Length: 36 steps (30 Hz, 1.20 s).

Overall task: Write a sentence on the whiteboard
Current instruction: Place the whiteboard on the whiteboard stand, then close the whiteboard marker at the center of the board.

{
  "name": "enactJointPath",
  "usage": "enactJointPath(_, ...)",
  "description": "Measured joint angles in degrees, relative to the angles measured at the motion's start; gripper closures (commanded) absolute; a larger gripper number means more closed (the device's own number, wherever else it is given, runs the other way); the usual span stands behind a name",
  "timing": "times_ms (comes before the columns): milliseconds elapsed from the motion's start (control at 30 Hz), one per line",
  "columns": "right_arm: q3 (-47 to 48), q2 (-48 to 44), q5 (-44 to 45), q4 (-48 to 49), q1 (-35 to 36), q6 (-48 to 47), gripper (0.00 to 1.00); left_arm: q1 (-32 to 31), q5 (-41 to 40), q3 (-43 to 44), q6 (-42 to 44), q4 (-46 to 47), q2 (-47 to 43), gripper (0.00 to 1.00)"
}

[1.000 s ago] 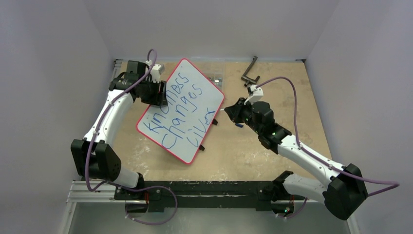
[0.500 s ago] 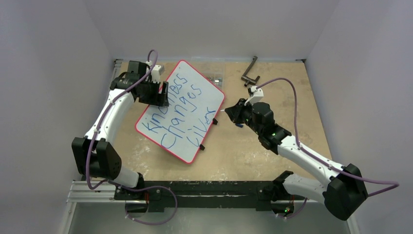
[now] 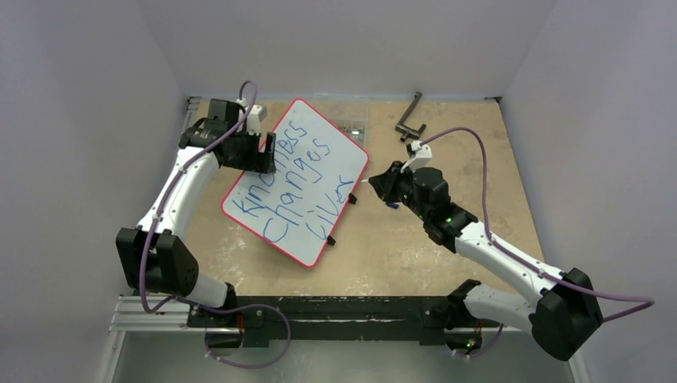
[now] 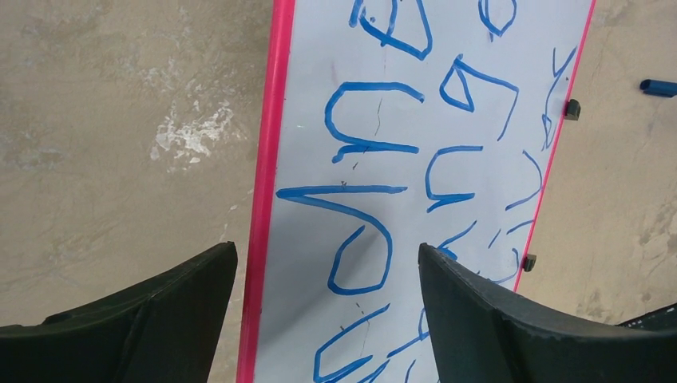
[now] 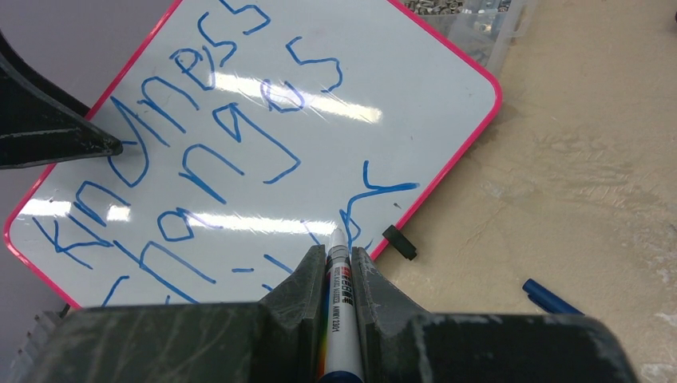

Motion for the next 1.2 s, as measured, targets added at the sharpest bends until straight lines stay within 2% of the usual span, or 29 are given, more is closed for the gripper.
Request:
enactJointPath(233, 0.0, -0.1, 0.1, -0.2, 0.0, -0.1, 1.0, -0.2, -3.9, -0.2, -0.5, 1.8, -3.5, 0.1)
enactJointPath(500, 1.7, -1.4, 1.0, -3.4, -0.1, -2.0, 1.0, 0.6, -7.5, -1.5, -0.4, 4.7, -10.8, 0.13)
enactJointPath(667, 6.3, -3.1, 4.0, -6.6, -0.5, -4.5, 1.0, -0.9, -6.2, -1.6, 0.8, 7.1, -15.6, 0.14)
enactJointPath(767, 9.6, -3.9, 6.3, -8.3, -1.2, -6.1, 1.0, -4.1, -4.7, -1.6, 2.6, 7.8, -16.3, 0.16)
enactJointPath(967, 15.6, -3.9, 11.0, -12.7, -3.8, -8.9, 1.0, -14.9, -0.9, -1.4, 6.2, 7.7, -13.7, 0.18)
enactJointPath(1200, 23.8, -2.7, 15.8, -18.4, -7.8, -11.1, 1.0, -28.6, 3.0, 2.6, 12.4, 7.1, -6.1, 0.22)
